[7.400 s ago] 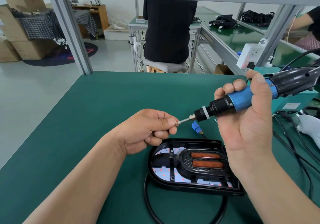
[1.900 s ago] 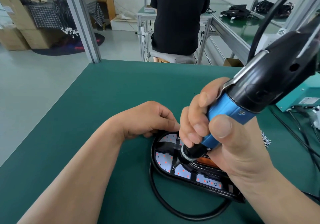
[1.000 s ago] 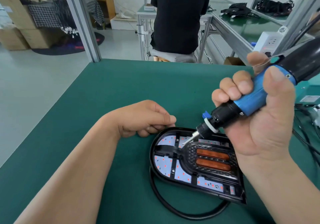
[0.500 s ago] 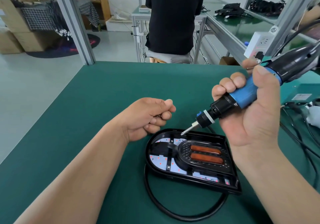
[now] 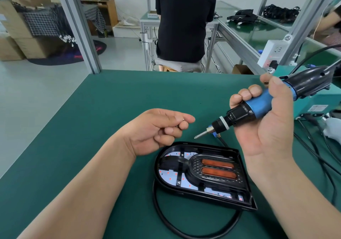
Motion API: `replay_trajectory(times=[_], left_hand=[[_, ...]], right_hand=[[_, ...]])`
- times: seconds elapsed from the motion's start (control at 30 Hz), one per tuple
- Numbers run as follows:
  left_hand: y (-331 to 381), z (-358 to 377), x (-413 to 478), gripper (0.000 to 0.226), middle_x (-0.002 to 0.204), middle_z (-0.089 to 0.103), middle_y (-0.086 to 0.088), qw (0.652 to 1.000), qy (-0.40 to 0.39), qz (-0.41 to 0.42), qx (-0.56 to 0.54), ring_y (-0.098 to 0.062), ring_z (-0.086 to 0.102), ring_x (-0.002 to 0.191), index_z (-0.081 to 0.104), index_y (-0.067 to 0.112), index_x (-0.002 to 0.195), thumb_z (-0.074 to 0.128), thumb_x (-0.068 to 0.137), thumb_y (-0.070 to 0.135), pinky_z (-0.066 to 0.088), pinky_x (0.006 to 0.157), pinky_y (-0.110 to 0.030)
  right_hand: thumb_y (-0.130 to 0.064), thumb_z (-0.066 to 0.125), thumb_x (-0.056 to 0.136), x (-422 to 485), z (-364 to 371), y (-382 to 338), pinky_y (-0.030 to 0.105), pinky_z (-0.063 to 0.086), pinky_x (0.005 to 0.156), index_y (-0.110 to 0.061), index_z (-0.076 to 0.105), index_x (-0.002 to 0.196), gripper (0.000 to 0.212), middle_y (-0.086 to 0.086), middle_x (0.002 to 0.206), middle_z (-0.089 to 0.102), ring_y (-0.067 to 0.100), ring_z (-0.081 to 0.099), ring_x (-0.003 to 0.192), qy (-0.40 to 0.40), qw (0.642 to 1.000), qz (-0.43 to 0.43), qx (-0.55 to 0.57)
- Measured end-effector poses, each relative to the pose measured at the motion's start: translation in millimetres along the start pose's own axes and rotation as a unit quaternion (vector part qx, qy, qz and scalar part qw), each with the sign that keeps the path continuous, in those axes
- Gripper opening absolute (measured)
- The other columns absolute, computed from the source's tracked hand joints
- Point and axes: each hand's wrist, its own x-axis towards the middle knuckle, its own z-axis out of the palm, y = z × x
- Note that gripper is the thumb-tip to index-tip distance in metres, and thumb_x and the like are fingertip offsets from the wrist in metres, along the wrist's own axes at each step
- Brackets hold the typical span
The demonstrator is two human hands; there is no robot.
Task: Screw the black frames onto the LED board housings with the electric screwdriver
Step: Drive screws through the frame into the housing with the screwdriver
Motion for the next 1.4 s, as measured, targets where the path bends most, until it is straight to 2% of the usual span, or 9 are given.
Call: replay_trajectory(times=[0.23, 0.5, 0.77, 1.1, 1.27, 1.4], left_hand=[[0.1, 5.2, 0.0, 0.017, 0.082, 0.065, -0.004, 0.997, -0.026, 0.010, 0.075, -0.004, 0.038, 0.057, 0.081, 0.007, 0.102, 0.067, 0.093, 0.010, 0.028, 0.040, -0.010], [-3.3, 10.7, 1.1, 0.010, 0.079, 0.064, -0.006, 0.993, -0.034, -0.005, 0.109, -0.004, 0.036, 0.055, 0.076, 0.006, 0.093, 0.070, 0.093, 0.014, 0.025, 0.039, -0.011], [-4.0, 12.1, 0.8, 0.013, 0.076, 0.059, -0.003, 0.990, -0.030, -0.012, 0.138, -0.002, 0.035, 0.053, 0.076, 0.010, 0.092, 0.071, 0.095, 0.023, 0.027, 0.039, -0.011], [-2.0, 13.3, -1.0, 0.016, 0.078, 0.057, -0.003, 0.991, -0.032, -0.020, 0.127, -0.003, 0.034, 0.055, 0.076, 0.007, 0.097, 0.062, 0.103, 0.011, 0.026, 0.039, -0.011], [-2.5, 14.0, -0.1, 0.012, 0.077, 0.058, -0.004, 0.991, -0.024, -0.021, 0.133, -0.002, 0.034, 0.053, 0.075, 0.008, 0.095, 0.065, 0.099, 0.014, 0.025, 0.038, -0.011], [-3.1, 14.1, 0.6, 0.011, 0.075, 0.059, -0.005, 0.990, -0.011, -0.010, 0.142, -0.002, 0.033, 0.051, 0.075, 0.007, 0.094, 0.067, 0.098, 0.014, 0.024, 0.038, -0.011]], right_hand=[[-0.028, 0.059, 0.107, 1.6, 1.7, -7.6, 0.032, 0.052, 0.084, -0.016, 0.054, 0.113, 0.015, -0.002, 0.081, 0.052, 0.015, 0.052, 0.075, 0.000, 0.999, -0.034, 0.012], [-0.036, 0.059, 0.108, -1.3, 4.9, -3.9, 0.034, 0.052, 0.090, -0.019, 0.057, 0.113, 0.018, -0.002, 0.083, 0.054, 0.014, 0.054, 0.078, 0.006, 0.999, -0.030, 0.014], [-0.034, 0.060, 0.108, 0.6, 2.4, -3.6, 0.035, 0.053, 0.092, -0.018, 0.057, 0.117, 0.018, -0.001, 0.084, 0.054, 0.015, 0.054, 0.079, 0.011, 0.999, -0.034, 0.006], [-0.033, 0.061, 0.108, 1.2, 0.2, -2.7, 0.035, 0.054, 0.091, -0.018, 0.058, 0.115, 0.017, -0.001, 0.084, 0.055, 0.016, 0.054, 0.080, 0.009, 0.999, -0.034, -0.002], [-0.032, 0.063, 0.107, 0.7, 0.9, -2.3, 0.035, 0.054, 0.092, -0.018, 0.058, 0.114, 0.017, -0.001, 0.085, 0.055, 0.016, 0.055, 0.080, 0.003, 0.999, -0.039, -0.007], [-0.040, 0.060, 0.108, 0.2, 2.3, -0.6, 0.036, 0.053, 0.093, -0.018, 0.057, 0.116, 0.024, -0.001, 0.086, 0.055, 0.016, 0.055, 0.081, 0.007, 0.999, -0.045, -0.019]])
